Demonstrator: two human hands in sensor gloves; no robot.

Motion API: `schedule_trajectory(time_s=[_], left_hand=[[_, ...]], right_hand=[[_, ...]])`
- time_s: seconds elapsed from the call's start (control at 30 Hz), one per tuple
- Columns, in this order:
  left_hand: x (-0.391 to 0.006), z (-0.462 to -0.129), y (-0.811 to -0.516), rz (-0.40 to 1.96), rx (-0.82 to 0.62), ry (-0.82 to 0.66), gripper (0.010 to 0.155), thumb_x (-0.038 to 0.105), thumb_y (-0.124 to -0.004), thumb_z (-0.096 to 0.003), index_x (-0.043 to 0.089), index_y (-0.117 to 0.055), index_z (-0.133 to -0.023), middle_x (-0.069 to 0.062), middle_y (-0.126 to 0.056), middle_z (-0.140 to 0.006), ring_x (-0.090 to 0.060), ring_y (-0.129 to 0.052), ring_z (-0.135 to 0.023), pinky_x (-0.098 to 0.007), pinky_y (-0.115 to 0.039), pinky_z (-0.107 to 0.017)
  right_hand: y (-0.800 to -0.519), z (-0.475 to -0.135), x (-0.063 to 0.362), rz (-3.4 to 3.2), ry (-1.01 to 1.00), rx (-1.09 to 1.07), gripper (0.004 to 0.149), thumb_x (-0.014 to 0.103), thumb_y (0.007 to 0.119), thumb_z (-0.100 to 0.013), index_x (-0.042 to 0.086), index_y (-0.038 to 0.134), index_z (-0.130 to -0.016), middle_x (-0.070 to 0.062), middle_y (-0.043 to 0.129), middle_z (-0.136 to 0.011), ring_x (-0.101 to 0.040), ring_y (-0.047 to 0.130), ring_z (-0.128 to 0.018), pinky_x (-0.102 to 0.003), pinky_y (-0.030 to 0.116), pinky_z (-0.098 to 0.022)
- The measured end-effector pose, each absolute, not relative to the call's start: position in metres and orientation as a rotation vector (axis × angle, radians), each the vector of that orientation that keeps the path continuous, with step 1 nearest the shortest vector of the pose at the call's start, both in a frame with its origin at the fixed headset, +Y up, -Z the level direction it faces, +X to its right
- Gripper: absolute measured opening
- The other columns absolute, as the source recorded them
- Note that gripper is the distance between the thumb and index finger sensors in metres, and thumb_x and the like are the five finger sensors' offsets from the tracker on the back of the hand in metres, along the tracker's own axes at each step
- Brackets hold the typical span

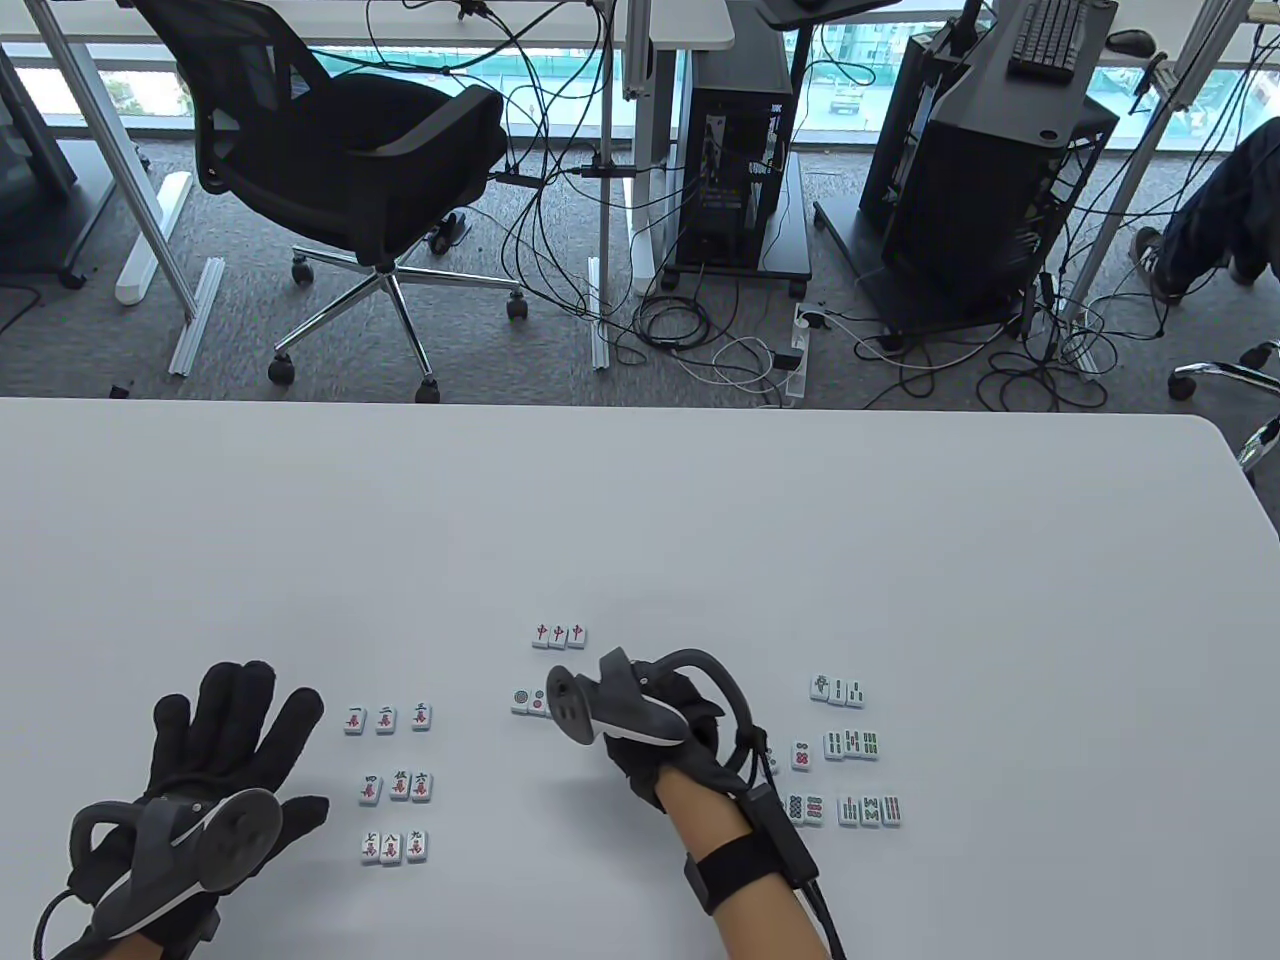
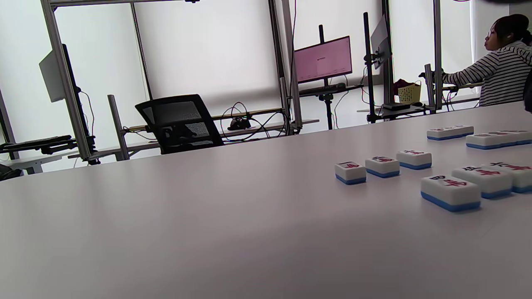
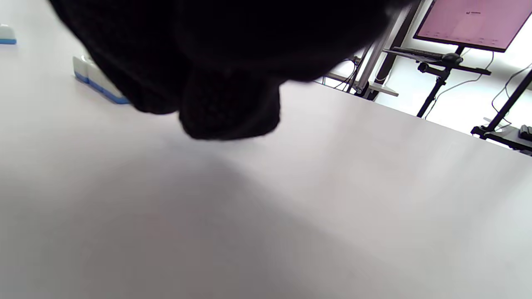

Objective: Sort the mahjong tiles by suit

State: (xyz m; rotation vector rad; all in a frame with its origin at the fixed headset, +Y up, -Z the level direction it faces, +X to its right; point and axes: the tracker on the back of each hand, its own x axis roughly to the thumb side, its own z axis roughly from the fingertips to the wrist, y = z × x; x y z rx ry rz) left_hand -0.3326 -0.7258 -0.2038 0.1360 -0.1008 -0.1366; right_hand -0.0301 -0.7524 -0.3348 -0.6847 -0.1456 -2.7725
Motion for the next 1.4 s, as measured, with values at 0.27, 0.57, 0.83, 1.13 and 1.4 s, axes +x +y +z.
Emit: schedule_trajectory(time_s=[0.27, 0.57, 0.83, 1.13, 1.4], left_hand=[[-0.334, -0.203, -0.721, -0.107, 0.159, -0.106, 0.088, 0.077, -0.059, -0.0325, 0.049, -0.020, -0.107, 0.012, 0.000, -0.116, -0.021, -0.006, -0.117, -0.053, -0.018, -0.085], [-0.332, -0.202, -0.721, -0.120, 0.159, -0.114, 0.088, 0.077, -0.059, -0.0326, 0.049, -0.020, -0.107, 0.012, 0.000, -0.116, -0.021, -0.006, -0.117, -0.053, -0.018, -0.085], [-0.333, -0.201, -0.721, -0.118, 0.158, -0.105, 0.088, 0.077, -0.059, -0.0325, 0.049, -0.020, -0.107, 0.011, 0.001, -0.116, -0.021, -0.006, -0.116, -0.053, -0.018, -0.085], [-0.334, -0.203, -0.723, -0.138, 0.134, -0.079, 0.088, 0.076, -0.059, -0.0323, 0.049, -0.019, -0.106, 0.012, 0.001, -0.116, -0.021, -0.006, -0.116, -0.053, -0.018, -0.085], [-0.334, -0.205, -0.724, -0.150, 0.111, -0.065, 0.088, 0.076, -0.059, -0.0323, 0.049, -0.019, -0.106, 0.012, 0.001, -0.115, -0.021, -0.006, -0.116, -0.053, -0.018, -0.085]], right_hand=[[-0.766, -0.341, -0.059, -2.730, -0.221, -0.625, 0.056, 0.037, 0.086, -0.039, 0.005, 0.078, -0.085, -0.002, 0.098, -0.042, -0.012, 0.090, -0.011, -0.024, 0.080, -0.007], [-0.764, -0.341, -0.049, -2.777, -0.200, -0.636, 0.062, 0.040, 0.082, -0.040, 0.009, 0.070, -0.092, -0.002, 0.098, -0.046, -0.013, 0.091, -0.014, -0.024, 0.082, -0.009], [-0.727, -0.330, 0.031, -2.752, -0.160, -0.484, 0.064, 0.040, 0.082, -0.040, 0.011, 0.067, -0.095, -0.002, 0.097, -0.044, -0.012, 0.090, -0.014, -0.025, 0.081, -0.009], [-0.740, -0.316, 0.118, -2.723, -0.368, -0.354, 0.061, 0.039, 0.085, -0.038, 0.013, 0.072, -0.092, 0.001, 0.097, -0.037, -0.009, 0.087, -0.009, -0.023, 0.079, -0.005], [-0.755, -0.316, 0.120, -2.712, -0.348, -0.425, 0.058, 0.038, 0.086, -0.038, 0.019, 0.073, -0.091, 0.002, 0.097, -0.036, -0.009, 0.087, -0.007, -0.023, 0.079, -0.004]])
